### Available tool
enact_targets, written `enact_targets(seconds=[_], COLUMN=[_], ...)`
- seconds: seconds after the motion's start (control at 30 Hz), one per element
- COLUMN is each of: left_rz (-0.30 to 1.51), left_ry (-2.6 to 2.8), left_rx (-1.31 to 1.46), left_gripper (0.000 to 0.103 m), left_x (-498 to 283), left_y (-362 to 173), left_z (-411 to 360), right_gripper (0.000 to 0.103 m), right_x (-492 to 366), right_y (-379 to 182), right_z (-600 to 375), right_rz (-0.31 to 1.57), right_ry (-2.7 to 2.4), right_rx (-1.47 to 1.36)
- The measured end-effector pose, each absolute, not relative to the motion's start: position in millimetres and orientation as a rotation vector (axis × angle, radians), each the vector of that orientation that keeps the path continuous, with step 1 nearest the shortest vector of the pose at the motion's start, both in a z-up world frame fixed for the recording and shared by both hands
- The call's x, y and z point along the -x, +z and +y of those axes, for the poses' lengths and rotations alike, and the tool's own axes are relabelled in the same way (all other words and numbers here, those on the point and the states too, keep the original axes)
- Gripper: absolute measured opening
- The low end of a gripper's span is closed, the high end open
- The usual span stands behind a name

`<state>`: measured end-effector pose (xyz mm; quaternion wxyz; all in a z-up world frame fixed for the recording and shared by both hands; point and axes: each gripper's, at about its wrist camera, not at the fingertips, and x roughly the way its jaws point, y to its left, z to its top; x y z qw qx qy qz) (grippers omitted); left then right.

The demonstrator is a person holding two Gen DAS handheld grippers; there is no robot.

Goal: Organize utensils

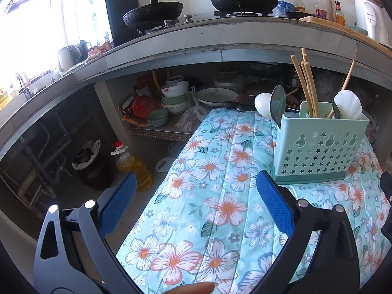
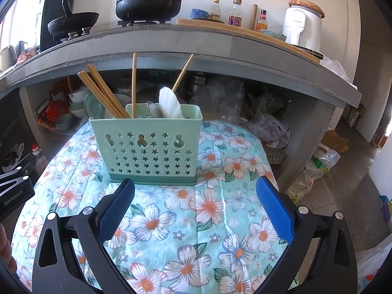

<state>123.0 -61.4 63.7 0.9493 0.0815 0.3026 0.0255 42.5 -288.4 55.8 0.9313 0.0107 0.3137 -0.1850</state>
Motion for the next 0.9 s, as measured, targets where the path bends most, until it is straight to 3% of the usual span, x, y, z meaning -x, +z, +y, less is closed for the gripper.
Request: enact_targets(seconds=[0.9], left_rz=[0.626], left_ry=[0.044], left_rx=[-0.162], left_gripper=[0.094], left_x=[-122.3], left_y=[62.2], left_z=[-60.6], right_gripper=[0.097], right_x=[-43.0], right_y=[54.7], right_z=[-286.2], right_rz=[0.652], right_ry=[-0.371], right_rx=[-0.025])
